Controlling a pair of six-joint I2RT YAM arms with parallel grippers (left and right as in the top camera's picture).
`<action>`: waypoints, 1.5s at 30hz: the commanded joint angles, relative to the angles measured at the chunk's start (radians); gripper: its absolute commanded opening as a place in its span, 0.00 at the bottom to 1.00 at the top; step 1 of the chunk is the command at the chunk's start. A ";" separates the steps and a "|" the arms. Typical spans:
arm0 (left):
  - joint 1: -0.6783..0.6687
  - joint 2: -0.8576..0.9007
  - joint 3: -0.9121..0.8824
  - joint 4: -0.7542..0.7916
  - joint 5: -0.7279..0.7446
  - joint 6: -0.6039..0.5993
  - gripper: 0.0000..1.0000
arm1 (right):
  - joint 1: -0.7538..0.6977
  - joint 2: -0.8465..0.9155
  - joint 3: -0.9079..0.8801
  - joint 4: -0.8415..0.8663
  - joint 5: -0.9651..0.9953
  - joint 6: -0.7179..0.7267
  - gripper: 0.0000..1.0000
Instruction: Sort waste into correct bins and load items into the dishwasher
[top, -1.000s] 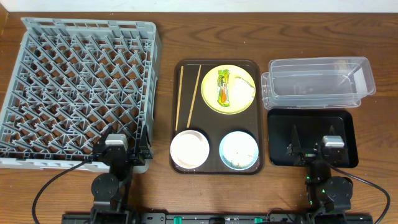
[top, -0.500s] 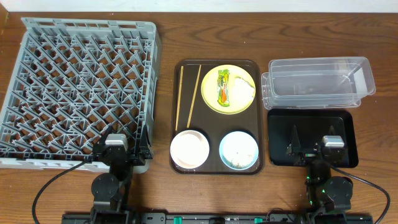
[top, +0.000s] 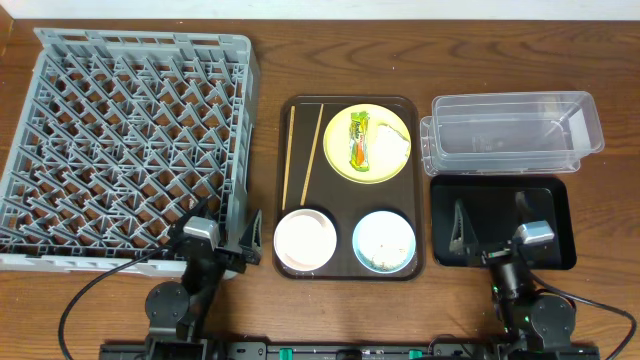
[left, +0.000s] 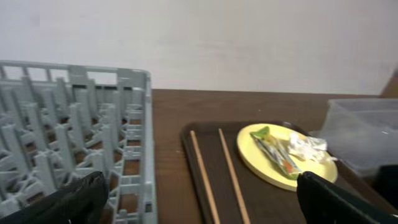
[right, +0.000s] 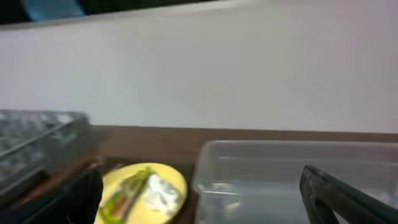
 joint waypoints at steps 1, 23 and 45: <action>0.002 0.031 0.110 -0.014 0.084 -0.013 0.98 | -0.006 0.018 0.071 -0.003 -0.100 0.041 0.99; 0.002 0.792 0.999 -0.726 0.129 -0.013 0.98 | -0.006 1.273 1.287 -0.837 -0.354 0.020 0.99; 0.002 0.803 0.998 -0.756 0.136 -0.012 0.98 | 0.328 1.851 1.560 -0.838 -0.002 0.159 0.83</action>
